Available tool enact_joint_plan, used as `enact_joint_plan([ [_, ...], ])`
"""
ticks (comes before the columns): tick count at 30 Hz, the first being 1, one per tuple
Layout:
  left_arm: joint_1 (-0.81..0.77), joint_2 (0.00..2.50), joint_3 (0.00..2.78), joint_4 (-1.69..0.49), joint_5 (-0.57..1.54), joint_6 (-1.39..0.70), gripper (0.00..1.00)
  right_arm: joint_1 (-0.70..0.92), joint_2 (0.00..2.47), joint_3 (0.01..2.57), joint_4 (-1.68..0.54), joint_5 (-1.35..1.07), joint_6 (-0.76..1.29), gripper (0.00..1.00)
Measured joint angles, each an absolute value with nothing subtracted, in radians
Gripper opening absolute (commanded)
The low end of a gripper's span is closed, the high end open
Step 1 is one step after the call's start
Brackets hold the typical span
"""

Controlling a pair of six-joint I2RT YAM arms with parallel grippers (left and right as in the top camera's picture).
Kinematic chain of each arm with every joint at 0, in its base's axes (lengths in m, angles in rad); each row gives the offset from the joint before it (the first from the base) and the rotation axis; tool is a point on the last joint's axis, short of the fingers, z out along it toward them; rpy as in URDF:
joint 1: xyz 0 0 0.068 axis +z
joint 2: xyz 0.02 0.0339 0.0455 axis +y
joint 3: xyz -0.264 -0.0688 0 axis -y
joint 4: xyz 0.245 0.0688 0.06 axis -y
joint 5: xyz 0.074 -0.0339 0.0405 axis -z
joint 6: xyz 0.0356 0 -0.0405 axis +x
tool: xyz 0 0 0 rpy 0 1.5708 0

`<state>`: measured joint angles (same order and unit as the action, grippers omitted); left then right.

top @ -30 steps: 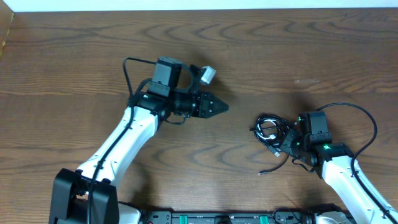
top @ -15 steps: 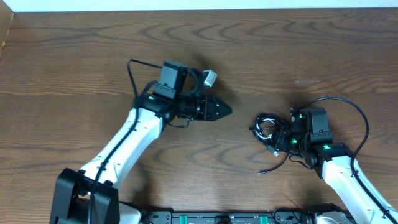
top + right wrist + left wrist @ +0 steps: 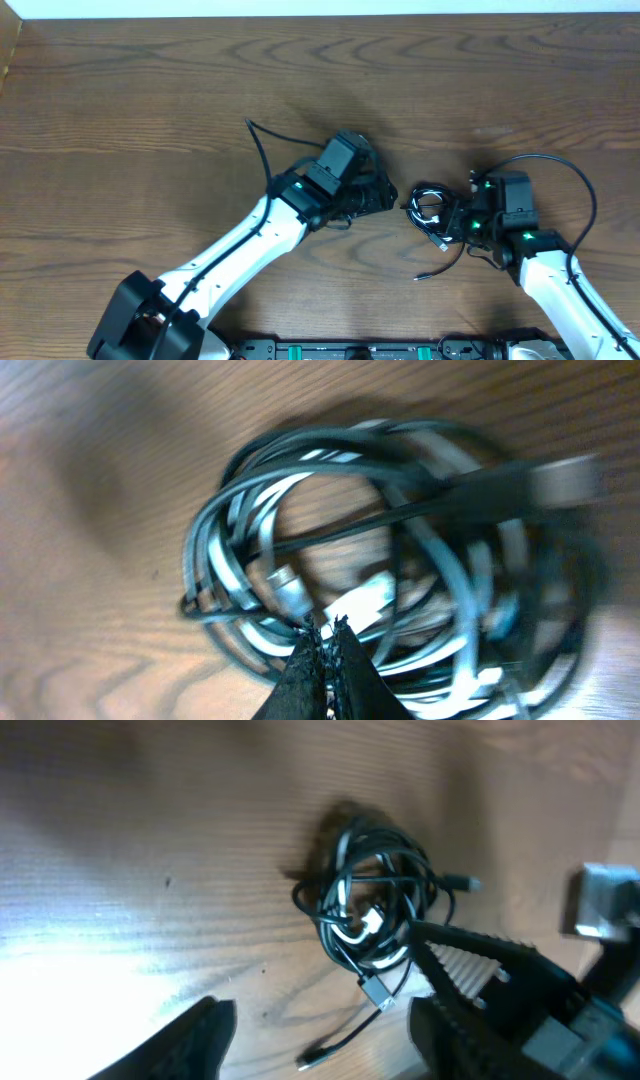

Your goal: Untangle cables

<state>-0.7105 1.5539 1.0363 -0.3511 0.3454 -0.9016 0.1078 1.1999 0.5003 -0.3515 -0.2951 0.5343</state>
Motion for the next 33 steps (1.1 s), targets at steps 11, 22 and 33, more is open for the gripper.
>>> enact_joint_plan([
  [11,-0.725,1.739,1.037,-0.171,0.353,-1.230,0.44,-0.051,1.044,0.500,-0.451,-0.311,0.511,0.04],
  [22,-0.733,1.866,1.037,-0.096,0.475,-1.321,0.33,-0.051,1.026,0.500,-0.475,-0.323,0.484,0.06],
  [33,-0.741,1.868,1.037,-0.058,0.491,-1.347,0.30,-0.051,1.026,0.500,-0.483,-0.324,0.481,0.06],
])
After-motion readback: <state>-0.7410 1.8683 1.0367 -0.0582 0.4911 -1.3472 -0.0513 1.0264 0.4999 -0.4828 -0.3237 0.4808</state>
